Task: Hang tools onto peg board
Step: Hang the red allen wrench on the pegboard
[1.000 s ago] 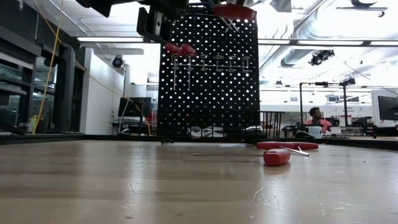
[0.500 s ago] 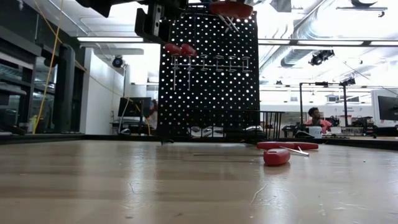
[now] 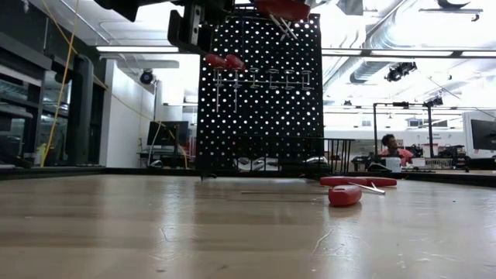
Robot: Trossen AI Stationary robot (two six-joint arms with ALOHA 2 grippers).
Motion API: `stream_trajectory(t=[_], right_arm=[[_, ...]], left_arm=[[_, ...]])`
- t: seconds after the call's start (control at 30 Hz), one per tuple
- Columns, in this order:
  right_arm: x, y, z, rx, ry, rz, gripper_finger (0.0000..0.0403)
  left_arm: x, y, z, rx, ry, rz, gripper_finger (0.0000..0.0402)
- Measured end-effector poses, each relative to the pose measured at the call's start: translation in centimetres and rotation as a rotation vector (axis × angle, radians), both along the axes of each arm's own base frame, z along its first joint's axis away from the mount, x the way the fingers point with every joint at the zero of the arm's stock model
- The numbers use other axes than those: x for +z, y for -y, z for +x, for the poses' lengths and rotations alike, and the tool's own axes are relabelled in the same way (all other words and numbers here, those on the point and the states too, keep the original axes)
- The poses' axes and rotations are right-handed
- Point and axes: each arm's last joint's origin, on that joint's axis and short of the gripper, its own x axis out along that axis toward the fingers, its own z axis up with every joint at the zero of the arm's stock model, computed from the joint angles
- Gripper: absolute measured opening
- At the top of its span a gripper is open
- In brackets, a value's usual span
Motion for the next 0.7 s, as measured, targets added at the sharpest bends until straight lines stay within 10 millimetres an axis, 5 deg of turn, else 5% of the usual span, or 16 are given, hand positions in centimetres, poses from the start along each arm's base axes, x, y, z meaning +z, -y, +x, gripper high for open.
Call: stream_trajectory(t=[0.37, 0.7], right_arm=[[0.0, -0.6, -0.3, -0.068, 0.010, -0.005, 0.0009], [2.4, -0.4, -1.5, -0.283, 0.026, -0.044, 0.0145]], left_arm=[[-0.3, -0.1, 0.0, 0.015, -0.031, 0.008, 0.0001], [-1.2, -0.7, -0.5, 0.033, -0.133, 0.098, 0.0000]])
